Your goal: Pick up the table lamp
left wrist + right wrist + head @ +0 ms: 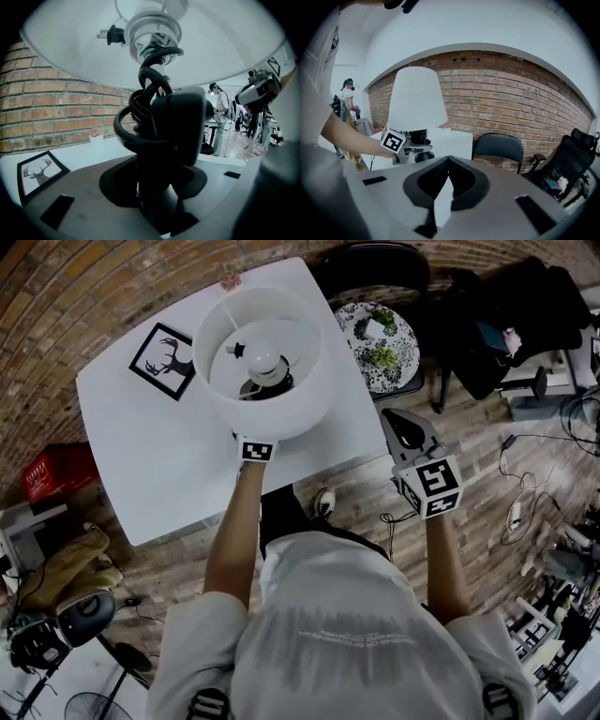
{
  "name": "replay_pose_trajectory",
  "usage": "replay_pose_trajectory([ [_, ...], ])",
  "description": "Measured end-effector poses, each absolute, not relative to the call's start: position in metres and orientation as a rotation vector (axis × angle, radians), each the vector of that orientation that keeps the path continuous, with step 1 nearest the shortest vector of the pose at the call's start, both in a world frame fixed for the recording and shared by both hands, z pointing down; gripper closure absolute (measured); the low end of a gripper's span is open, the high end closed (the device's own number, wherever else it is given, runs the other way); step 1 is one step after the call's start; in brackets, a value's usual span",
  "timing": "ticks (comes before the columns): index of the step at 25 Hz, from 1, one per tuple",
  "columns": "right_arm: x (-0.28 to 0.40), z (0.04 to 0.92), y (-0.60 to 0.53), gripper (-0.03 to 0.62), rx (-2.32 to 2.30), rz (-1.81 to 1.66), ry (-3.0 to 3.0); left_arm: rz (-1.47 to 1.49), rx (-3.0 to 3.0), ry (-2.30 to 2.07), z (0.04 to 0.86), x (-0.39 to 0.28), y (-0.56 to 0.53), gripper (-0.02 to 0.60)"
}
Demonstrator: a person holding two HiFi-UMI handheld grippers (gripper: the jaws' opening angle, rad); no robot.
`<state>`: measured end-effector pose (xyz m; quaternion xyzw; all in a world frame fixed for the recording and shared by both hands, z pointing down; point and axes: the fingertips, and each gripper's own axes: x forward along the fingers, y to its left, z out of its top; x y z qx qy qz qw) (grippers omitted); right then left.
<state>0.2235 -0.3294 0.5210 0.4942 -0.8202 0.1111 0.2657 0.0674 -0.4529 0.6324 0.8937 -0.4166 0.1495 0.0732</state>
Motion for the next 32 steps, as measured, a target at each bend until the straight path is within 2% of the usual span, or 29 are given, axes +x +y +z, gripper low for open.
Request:
replay_pose_trajectory([
  [16,0.241,0.512,-0.324,0.592,1.376,0.288,-2.215,0.471,2.660,-1.198,0.632,0.066,-0.447,0.443],
  [32,0.245,0.495,-0.335,0.592,1.389,0.263,-2.268,0.478,2.579,-1.265,0.613,0.036,-0.432,0.445],
])
